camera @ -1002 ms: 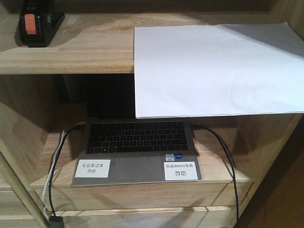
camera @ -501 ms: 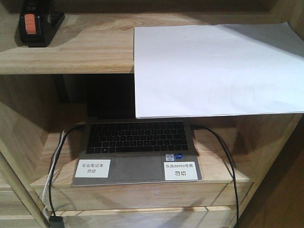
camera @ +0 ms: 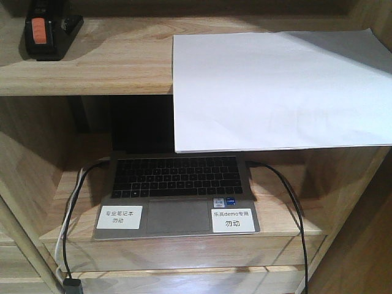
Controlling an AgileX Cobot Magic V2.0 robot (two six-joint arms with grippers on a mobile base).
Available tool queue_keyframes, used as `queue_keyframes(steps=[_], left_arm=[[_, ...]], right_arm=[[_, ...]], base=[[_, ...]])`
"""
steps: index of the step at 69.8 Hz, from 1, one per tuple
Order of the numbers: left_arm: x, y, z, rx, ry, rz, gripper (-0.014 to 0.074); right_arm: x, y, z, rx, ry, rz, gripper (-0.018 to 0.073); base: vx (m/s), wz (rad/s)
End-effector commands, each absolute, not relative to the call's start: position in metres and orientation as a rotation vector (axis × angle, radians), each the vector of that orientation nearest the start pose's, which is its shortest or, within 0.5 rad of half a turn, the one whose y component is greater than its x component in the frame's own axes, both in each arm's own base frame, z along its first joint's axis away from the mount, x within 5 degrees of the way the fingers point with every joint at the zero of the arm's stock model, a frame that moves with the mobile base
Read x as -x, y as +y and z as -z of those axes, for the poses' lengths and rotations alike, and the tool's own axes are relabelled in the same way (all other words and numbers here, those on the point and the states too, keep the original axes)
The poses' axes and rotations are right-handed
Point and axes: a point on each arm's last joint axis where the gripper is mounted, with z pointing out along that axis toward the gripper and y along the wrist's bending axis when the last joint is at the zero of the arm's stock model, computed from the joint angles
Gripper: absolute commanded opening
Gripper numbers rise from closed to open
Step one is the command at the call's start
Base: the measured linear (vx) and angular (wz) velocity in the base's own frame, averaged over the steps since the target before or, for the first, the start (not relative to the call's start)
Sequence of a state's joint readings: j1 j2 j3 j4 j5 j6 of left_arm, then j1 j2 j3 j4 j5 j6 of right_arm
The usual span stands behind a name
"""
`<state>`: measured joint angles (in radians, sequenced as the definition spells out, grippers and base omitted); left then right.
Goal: Grab stapler and paper to desk for stapling
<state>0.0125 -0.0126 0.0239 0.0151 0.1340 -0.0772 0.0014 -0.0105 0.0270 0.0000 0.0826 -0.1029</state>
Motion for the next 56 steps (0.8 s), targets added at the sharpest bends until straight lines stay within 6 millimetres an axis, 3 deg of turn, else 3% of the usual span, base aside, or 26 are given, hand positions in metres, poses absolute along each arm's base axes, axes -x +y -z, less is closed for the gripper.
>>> queue_keyframes(steps=[1,22,32,44,56], left_arm=[[-0.056,0.001,-0.198,0.063,1.55,0.044,-0.0006],[-0.056,0.001,-0.201,0.062,1.515,0.045,-0.0006],[-0.054,0.001,-0.212,0.055,1.393,0.048,-0.0006],[-0.045,0.0,-0.242,0.04,1.105,0.054,-0.0006],[-0.028,0.0,-0.29,0.034,0.944,0.056,-0.0006]], right_arm=[[-0.056,0.0,-0.203,0.084,1.499,0.091,-0.001],[-0.056,0.0,-0.207,0.092,1.451,0.104,-0.001],[-0.054,0.0,-0.218,0.086,1.343,0.106,-0.001],[-0.047,-0.001,-0.243,0.013,1.138,0.045,-0.001],[-0.032,-0.002,-0.286,-0.001,1.004,0.037,-0.0008]], base=[[0.0,0.0],[0.0,0.0],[0.0,0.0],[0.0,0.0],[0.0,0.0]])
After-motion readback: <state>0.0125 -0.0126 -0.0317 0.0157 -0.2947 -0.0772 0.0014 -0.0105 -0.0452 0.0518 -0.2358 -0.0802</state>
